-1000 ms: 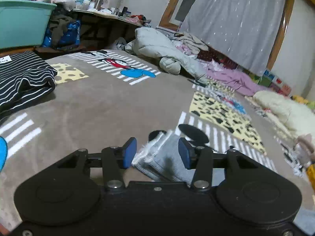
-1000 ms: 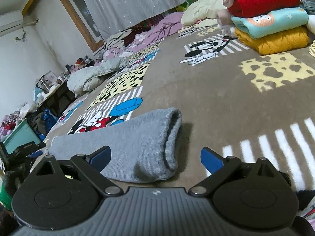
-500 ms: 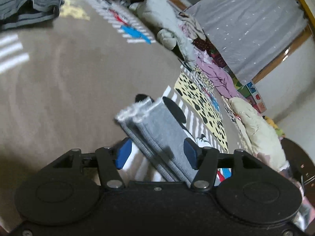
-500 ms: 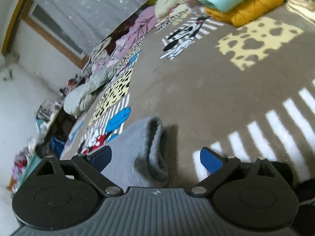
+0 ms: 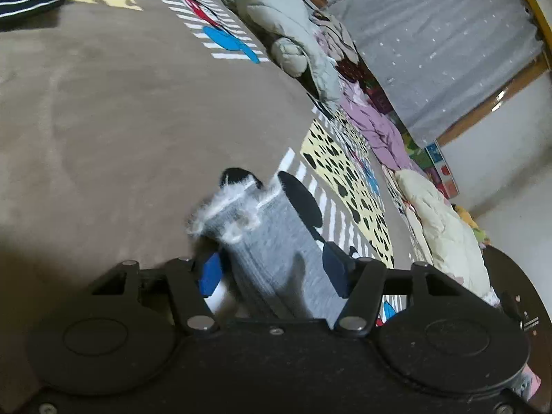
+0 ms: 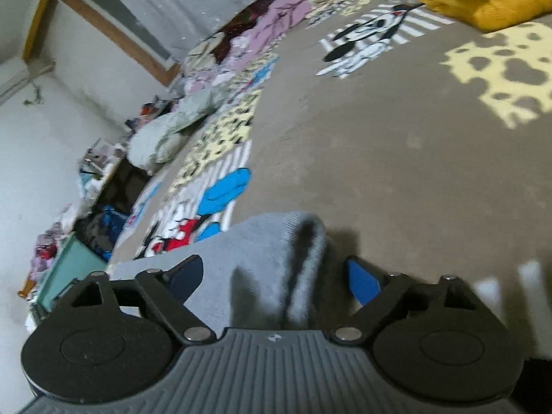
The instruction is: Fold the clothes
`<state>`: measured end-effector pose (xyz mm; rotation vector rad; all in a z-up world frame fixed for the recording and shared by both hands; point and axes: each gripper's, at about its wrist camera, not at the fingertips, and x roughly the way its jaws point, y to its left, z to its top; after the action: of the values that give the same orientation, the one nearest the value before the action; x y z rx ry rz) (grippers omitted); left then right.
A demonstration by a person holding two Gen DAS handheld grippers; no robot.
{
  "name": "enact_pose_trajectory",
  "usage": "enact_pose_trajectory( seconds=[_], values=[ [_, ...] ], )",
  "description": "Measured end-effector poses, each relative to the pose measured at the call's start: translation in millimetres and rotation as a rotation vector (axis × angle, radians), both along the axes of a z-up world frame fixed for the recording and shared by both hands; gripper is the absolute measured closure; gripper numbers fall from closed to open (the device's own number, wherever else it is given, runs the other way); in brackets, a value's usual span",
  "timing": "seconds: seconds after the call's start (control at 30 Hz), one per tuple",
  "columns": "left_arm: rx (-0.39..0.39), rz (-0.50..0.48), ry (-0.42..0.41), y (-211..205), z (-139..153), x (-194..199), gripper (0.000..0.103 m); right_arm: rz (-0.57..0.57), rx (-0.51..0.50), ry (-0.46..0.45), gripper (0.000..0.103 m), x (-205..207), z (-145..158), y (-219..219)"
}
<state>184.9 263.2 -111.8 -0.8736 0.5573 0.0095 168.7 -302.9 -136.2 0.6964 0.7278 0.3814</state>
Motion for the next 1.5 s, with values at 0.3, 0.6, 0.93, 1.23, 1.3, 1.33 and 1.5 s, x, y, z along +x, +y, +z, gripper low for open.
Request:
enact_pose_trajectory(
  seconds=[0.3, 0.6, 0.93, 1.23, 1.3, 1.33, 1.5],
  values=[
    [0.097, -0.064, -0.025, -1, 3, 17, 0.085, 0.092, -0.144, -0.053, 0.065, 5, 14, 22],
    [0.121, -0.008, -0.215, -7, 31, 20, 0.087, 0.09, -0.124, -0.181, 0.067, 30, 63, 16],
    [0.111, 0.015, -0.216, -9, 29, 55, 0.087, 0.112, -0.164, -0.208, 0.067, 114, 85, 7],
    [0.145, 0.009, -0.073, -9, 11, 89, 0.084, 0.107, -0.18, -0.087, 0.067, 163, 46, 8],
    [0.155, 0.045, -0.035, -4, 8, 89, 0.078, 0.097, -0.23, -0.048, 0.064, 163, 32, 15],
    [0.174, 0.076, -0.02, -1, 9, 87, 0.074, 0.086, -0.26, -0.029, 0.054, 164, 26, 18],
    [0.263, 0.186, -0.005, 17, 19, 73, 0.071, -0.041, -0.227, -0.047, 0.044, 152, 23, -4]
  ],
)
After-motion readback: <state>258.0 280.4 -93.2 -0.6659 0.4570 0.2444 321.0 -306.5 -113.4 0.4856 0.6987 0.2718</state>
